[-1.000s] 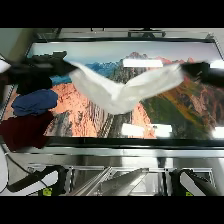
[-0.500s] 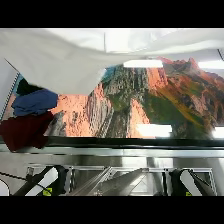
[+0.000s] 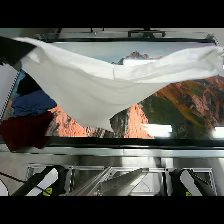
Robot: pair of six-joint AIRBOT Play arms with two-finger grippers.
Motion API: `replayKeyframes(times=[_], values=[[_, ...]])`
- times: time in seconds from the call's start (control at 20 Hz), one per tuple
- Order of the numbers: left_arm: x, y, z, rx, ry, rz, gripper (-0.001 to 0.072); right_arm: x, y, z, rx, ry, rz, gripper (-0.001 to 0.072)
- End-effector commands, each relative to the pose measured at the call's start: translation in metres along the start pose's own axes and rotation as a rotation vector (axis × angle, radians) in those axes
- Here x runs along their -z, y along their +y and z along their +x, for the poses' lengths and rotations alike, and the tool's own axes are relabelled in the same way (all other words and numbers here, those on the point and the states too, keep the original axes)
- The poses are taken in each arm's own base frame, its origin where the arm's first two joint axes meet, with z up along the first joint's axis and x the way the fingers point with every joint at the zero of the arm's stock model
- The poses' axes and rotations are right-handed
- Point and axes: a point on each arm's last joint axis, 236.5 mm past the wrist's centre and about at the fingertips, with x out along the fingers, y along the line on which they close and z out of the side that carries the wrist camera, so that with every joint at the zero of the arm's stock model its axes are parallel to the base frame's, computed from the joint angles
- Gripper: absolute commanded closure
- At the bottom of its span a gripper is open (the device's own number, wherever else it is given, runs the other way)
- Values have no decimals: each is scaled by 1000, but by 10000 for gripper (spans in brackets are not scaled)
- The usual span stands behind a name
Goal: Fold the shirts.
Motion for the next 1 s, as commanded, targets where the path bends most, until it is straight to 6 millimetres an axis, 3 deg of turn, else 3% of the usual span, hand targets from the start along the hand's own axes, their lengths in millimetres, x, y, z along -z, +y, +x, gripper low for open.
replayKeyframes(times=[0.0,0.25,0.35,0.45,0.55,0.7,0.75,0.8,0.85,0.9,0.95], values=[[67,40,36,-20,195,-115,686,54,-58,15,92,140,107,692],[190,69,106,83,491,-326,686,159,-126,38,117,294,297,692],[237,84,128,78,597,-381,687,195,-154,43,157,308,366,692],[272,100,148,74,647,-432,687,216,-181,47,201,307,374,692],[286,122,161,55,658,-478,687,222,-201,53,224,311,363,692],[266,153,169,37,622,-481,685,213,-227,60,267,287,370,687],[255,160,169,40,611,-472,478,208,-231,63,269,286,370,546],[246,163,166,50,607,-463,181,200,-234,65,269,283,359,373],[237,163,161,65,613,-461,-3,189,-234,66,270,282,330,357],[227,163,152,79,622,-468,-5,178,-233,65,274,277,293,356],[222,167,141,62,643,-488,-4,164,-230,64,277,269,255,305]])
